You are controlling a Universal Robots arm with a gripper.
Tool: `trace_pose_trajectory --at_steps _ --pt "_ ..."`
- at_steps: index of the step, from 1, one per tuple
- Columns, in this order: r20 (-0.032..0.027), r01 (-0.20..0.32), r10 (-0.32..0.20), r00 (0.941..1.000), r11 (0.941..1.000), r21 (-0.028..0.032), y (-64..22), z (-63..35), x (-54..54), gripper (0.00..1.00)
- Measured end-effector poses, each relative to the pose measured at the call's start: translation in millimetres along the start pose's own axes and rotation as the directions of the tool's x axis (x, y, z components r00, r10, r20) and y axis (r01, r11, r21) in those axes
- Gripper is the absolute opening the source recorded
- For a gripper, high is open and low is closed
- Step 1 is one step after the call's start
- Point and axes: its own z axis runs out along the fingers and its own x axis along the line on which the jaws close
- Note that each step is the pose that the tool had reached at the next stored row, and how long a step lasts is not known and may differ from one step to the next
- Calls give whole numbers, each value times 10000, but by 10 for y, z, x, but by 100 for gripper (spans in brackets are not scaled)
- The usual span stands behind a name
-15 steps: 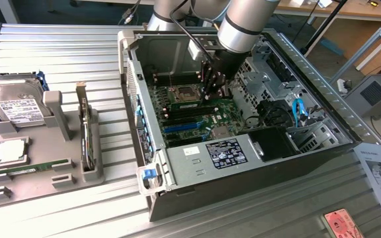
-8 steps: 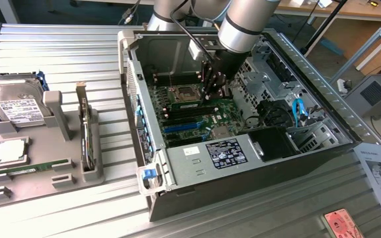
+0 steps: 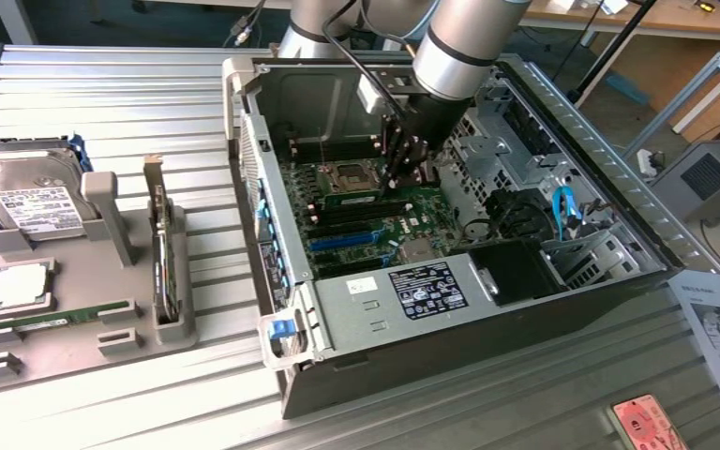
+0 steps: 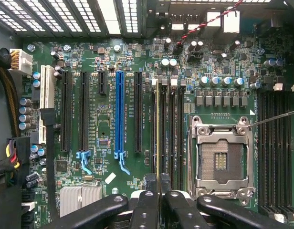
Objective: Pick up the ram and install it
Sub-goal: 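Insert the ram into the slot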
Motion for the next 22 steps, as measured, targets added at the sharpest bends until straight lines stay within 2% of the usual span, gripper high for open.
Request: trace_pose_trajectory --at_steps 6,14,22 --pt "1 1 -1 10000 10000 0 0 4 1 12" --pt "0 1 -1 10000 10000 0 -7 90 2 12" --pt "1 0 0 10000 10000 1 -7 91 6 12"
